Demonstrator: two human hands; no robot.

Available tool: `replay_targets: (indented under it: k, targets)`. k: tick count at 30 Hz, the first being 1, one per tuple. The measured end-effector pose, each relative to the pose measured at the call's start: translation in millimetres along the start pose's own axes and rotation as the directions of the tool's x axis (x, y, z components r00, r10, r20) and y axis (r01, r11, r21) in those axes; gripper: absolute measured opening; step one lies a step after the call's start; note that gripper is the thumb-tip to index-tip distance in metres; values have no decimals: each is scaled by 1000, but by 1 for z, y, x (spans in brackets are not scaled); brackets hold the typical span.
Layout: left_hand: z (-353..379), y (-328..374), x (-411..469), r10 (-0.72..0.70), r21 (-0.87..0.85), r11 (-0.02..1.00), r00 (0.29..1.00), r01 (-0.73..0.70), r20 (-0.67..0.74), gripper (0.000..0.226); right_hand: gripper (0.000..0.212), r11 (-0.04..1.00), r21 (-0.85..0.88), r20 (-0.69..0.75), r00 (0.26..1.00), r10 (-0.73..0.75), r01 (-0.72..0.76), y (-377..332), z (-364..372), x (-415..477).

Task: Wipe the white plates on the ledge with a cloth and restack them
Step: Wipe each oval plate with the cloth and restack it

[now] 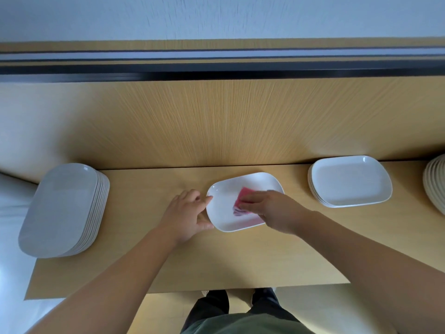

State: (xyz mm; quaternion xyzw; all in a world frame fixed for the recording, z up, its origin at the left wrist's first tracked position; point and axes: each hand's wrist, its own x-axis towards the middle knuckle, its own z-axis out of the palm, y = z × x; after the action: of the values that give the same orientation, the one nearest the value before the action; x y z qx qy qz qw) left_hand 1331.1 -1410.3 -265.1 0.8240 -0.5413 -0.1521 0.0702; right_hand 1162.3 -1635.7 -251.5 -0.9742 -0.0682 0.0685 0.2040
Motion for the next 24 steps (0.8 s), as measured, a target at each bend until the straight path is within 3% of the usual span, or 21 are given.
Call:
replay_targets:
  k: [3,5,8,10,13,16,20,24]
  targets:
    - [16,3,-2,184,6,983,971,-185,-150,52,57,988,-156,21,1000,-14,17,0,-4,17]
    - [25,9,-3,265,-37,962,959,-269,-98,48,60,971,-240,158,986,54,-14,-3,-1,26]
    - [38,15,-3,261,-67,962,962,-266,-80,44,56,963,-241,338,921,196,-117,-4,13,24]
    - [41,16,-3,214,-141,964,973,-226,-91,43,64,969,-220,324,929,181,-113,-4,15,22]
    - [40,19,-3,194,-167,963,975,-210,-108,42,49,946,-323,298,944,139,-37,5,19,21]
    - [35,24,-2,224,-132,962,967,-240,-124,40,49,934,-335,304,925,228,-120,10,9,18]
    - [36,24,-1,255,-79,961,962,-263,-98,40,74,916,-310,260,904,339,-255,17,8,5]
    - [39,22,-2,272,-61,959,958,-278,-91,40,84,872,-286,228,856,464,-397,10,8,-8]
